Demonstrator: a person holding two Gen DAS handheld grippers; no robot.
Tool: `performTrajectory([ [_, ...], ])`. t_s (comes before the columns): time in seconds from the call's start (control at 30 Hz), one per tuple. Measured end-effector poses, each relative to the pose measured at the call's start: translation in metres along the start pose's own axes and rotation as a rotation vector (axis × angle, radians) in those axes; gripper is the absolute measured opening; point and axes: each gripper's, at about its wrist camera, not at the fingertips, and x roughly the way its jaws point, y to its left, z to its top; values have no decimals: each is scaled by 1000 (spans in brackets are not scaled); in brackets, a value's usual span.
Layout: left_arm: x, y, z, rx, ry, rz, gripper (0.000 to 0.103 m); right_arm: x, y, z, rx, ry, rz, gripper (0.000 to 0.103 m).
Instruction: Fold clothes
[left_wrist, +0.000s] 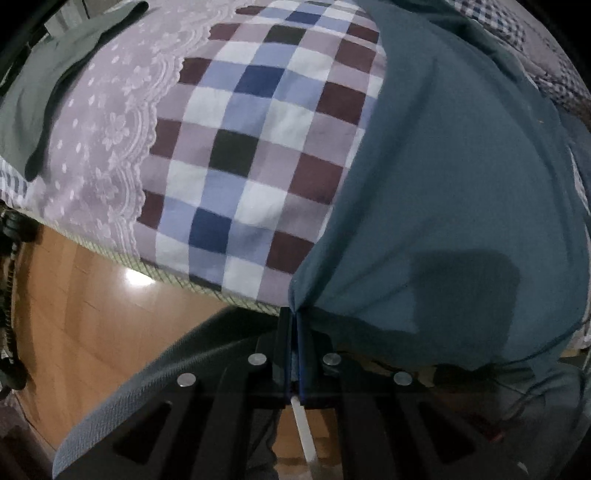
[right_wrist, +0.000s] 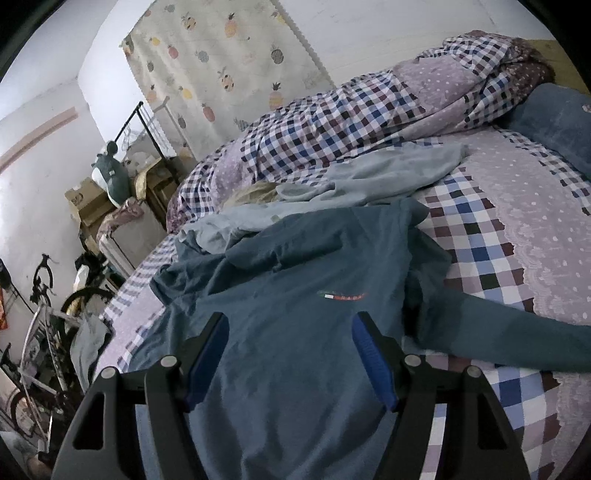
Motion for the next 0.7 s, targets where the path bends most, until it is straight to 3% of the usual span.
performTrajectory([
  [0.3, -21, 0, 10, -47, -12, -73, 1, -43, -11, -35, -57, 120, -51, 73],
  [0.5, -37, 1, 13, -87, -8, -123, 1, -86, 0, -76, -226, 292, -79, 73],
  [0.7, -53, -3, 17, -96, -15, -133, 1, -123, 1, -154, -283, 496, -61, 73],
])
